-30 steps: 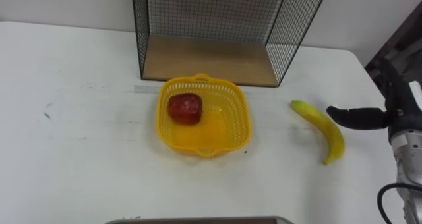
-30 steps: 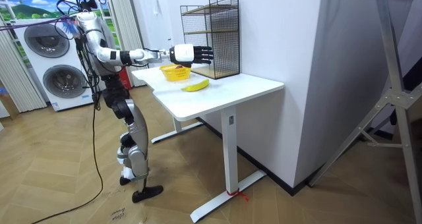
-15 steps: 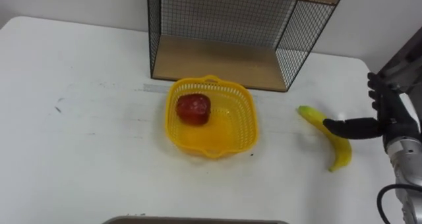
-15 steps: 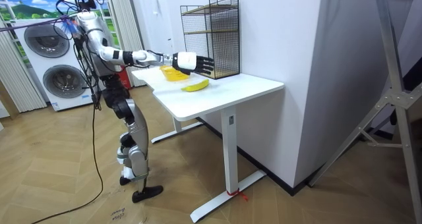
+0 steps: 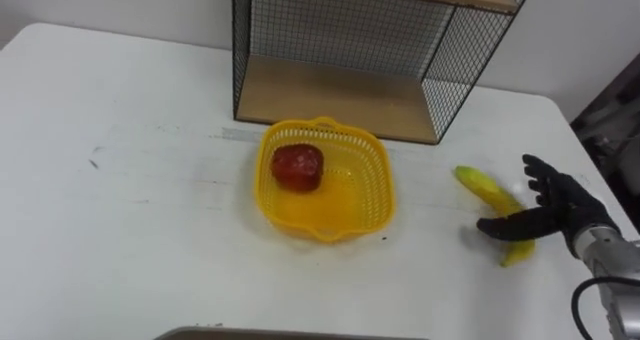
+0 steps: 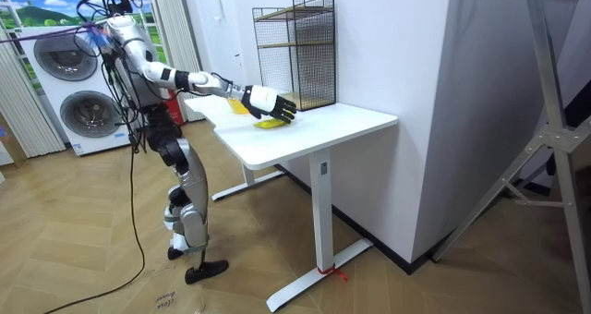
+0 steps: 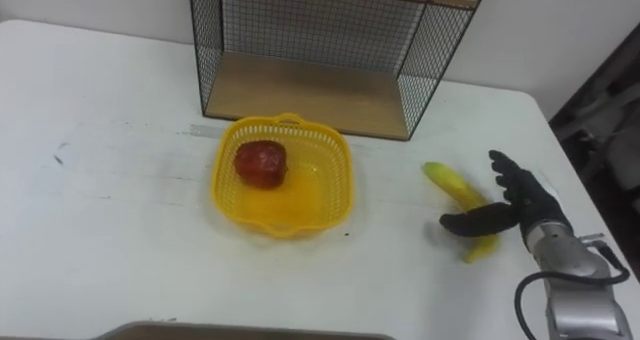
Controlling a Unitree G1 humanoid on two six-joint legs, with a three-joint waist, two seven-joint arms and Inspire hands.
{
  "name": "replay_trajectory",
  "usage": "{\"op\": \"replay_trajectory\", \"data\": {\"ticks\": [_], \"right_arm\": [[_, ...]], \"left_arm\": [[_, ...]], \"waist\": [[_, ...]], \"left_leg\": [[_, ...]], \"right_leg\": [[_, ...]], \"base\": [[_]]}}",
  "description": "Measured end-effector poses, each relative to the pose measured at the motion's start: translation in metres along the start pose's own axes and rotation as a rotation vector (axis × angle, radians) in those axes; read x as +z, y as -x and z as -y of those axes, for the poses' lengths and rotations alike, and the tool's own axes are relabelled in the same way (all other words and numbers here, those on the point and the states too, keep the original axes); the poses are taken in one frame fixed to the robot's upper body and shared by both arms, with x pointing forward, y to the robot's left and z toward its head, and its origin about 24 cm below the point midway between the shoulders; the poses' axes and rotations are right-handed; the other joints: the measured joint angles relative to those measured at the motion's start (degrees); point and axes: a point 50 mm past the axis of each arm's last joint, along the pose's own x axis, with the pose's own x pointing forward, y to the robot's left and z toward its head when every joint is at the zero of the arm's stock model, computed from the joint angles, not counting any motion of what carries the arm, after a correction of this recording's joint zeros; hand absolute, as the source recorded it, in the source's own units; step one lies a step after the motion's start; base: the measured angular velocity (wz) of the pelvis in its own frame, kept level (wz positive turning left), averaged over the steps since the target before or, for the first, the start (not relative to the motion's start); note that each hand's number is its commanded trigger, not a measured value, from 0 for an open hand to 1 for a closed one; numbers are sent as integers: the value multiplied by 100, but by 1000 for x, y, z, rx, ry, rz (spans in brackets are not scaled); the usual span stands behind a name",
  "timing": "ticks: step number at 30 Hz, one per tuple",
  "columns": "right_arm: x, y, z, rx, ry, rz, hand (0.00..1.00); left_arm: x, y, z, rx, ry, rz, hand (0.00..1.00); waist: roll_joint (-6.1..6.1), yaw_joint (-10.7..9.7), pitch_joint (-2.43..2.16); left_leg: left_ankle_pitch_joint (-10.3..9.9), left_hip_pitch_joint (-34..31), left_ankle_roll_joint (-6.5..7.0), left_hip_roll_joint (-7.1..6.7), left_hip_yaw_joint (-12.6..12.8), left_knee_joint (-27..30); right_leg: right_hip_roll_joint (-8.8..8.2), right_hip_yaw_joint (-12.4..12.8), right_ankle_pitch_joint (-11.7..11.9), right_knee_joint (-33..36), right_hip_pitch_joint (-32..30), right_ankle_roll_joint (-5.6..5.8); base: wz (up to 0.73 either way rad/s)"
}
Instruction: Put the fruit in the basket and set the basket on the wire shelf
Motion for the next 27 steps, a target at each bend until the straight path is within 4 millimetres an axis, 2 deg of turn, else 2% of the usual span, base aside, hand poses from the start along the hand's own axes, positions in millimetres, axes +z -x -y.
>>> {"op": "replay_trajectory", "data": {"ticks": [2,9,14,25,27], "right_arm": [[-10,-1,-2,13,-4,-33,0],[-13,-4,0,27,74,-77,0],[-18,-6,1,46,110,-113,0],[-23,-7,4,49,144,-154,1],[-24,-7,5,48,146,-158,34]], "left_arm": [[0,0,0,2,5,-6,0],[-1,-1,-1,3,14,-21,0],[-3,-1,-4,9,9,-26,0],[0,-2,-3,18,7,-29,0],[1,-2,-4,28,7,-29,0]], "waist": [[3,6,1],[-11,132,-11],[-68,155,-1],[-59,195,-6],[-51,219,-10]], "left_leg": [[0,-1,0,-1,1,2],[0,3,0,-8,-18,40],[-1,43,1,-14,-119,70],[-13,6,8,-20,-207,131],[-13,5,8,-21,-228,131]], "right_leg": [[0,2,0,7,0,0],[0,1,3,11,41,-5],[-8,-80,3,-11,121,-4],[-10,-148,8,-96,182,-7],[-10,-153,10,-97,186,-8]], "base": [[0],[2],[9],[4],[2]]}}
